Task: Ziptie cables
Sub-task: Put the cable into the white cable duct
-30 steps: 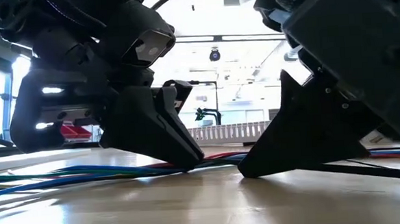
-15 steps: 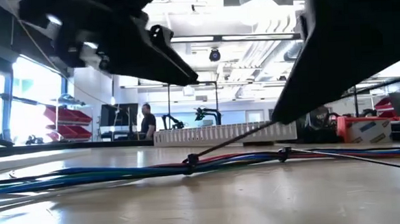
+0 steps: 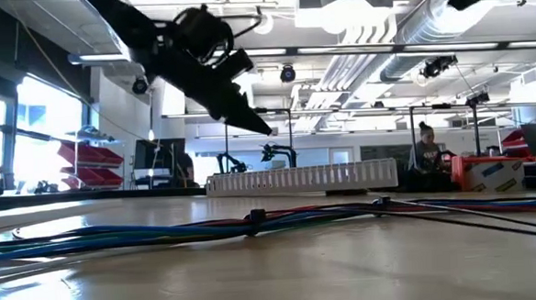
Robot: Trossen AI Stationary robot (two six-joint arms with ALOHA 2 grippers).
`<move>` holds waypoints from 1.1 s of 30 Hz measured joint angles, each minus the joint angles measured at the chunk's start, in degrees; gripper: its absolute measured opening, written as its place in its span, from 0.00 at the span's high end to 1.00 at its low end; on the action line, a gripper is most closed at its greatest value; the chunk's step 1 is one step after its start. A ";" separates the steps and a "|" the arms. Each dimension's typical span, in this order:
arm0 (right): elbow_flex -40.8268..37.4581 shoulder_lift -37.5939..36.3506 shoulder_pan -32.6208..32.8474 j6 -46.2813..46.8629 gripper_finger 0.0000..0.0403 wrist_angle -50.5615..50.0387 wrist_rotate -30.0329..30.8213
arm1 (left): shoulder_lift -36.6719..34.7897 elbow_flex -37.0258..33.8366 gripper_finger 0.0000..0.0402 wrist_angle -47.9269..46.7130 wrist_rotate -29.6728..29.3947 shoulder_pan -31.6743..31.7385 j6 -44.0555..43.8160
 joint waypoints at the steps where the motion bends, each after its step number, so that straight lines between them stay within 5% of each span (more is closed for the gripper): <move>1: 0.00 -0.03 0.70 1.39 0.43 -0.96 2.59 | 0.68 0.93 0.59 -0.14 2.25 2.40 1.30; 6: -0.11 -0.09 2.28 6.15 0.44 -3.93 6.92 | 8.25 8.17 0.59 -3.09 8.86 9.85 9.27; 18: -0.13 -0.09 1.32 9.79 0.44 -3.36 3.80 | 29.18 35.53 0.59 -30.97 4.99 11.80 18.69; 22: -0.15 -0.09 1.34 10.76 0.44 -3.12 3.78 | 30.18 36.55 0.65 -34.20 2.70 11.09 18.82; 30: -0.17 -0.09 1.43 10.59 0.44 -3.10 3.82 | 25.28 36.59 0.96 -46.64 -3.78 5.36 15.12; 33: -0.17 -0.09 1.47 10.06 0.44 -3.44 3.69 | 22.80 36.57 0.98 -50.65 -4.48 1.80 10.83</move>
